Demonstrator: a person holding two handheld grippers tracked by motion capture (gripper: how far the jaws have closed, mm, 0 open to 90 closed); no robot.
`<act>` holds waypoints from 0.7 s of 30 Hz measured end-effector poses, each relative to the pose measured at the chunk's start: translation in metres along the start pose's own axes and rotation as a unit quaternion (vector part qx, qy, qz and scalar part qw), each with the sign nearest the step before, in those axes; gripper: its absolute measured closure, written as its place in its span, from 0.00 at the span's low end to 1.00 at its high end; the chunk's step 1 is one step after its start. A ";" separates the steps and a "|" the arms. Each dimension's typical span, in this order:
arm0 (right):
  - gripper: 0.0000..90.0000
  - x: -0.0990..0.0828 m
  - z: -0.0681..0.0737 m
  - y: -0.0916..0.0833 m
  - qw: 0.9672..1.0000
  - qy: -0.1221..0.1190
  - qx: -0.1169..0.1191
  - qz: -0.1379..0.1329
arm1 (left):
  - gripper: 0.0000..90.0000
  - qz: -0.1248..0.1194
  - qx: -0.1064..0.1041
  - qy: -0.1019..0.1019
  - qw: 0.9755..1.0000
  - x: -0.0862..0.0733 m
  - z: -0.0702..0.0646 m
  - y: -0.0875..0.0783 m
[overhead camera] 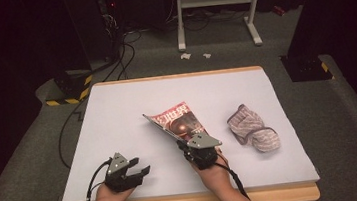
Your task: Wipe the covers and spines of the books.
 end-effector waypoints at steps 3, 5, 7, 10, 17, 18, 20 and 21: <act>0.92 -0.006 0.005 0.006 1.000 0.000 0.007 0.011 | 0.47 0.001 0.001 0.001 1.000 0.000 0.000 0.000; 0.91 -0.010 0.008 0.010 1.000 0.000 0.013 0.017 | 0.47 0.001 0.000 0.000 1.000 0.000 0.000 0.000; 0.90 -0.013 0.012 0.013 1.000 -0.006 0.015 0.024 | 0.47 0.001 0.001 0.002 1.000 0.000 0.000 0.000; 0.89 -0.016 0.017 0.016 0.999 -0.014 0.016 0.029 | 0.47 0.001 0.000 0.001 1.000 0.000 0.000 0.000; 0.83 -0.022 0.024 0.019 0.999 -0.016 0.024 0.040 | 0.47 0.003 -0.003 0.000 1.000 0.000 0.000 0.002; 0.81 -0.024 0.026 0.021 0.998 -0.019 0.026 0.045 | 0.47 0.004 -0.003 0.001 1.000 0.000 0.000 0.002; 0.78 -0.026 0.030 0.022 0.998 -0.027 0.027 0.054 | 0.47 0.005 -0.003 0.002 1.000 0.000 0.000 0.002; 0.77 -0.027 0.033 0.024 0.997 -0.033 0.025 0.057 | 0.47 0.005 -0.003 0.002 1.000 0.000 0.000 0.002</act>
Point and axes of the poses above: each handheld gripper's, and its own axes: y roughly forward along the jaws, x roughly out of its top, z roughly to its left, the point moved 6 cm from there along y, roughly forward along the jaws, and after that the axes turned 7 degrees about x, right-handed, at the moved point
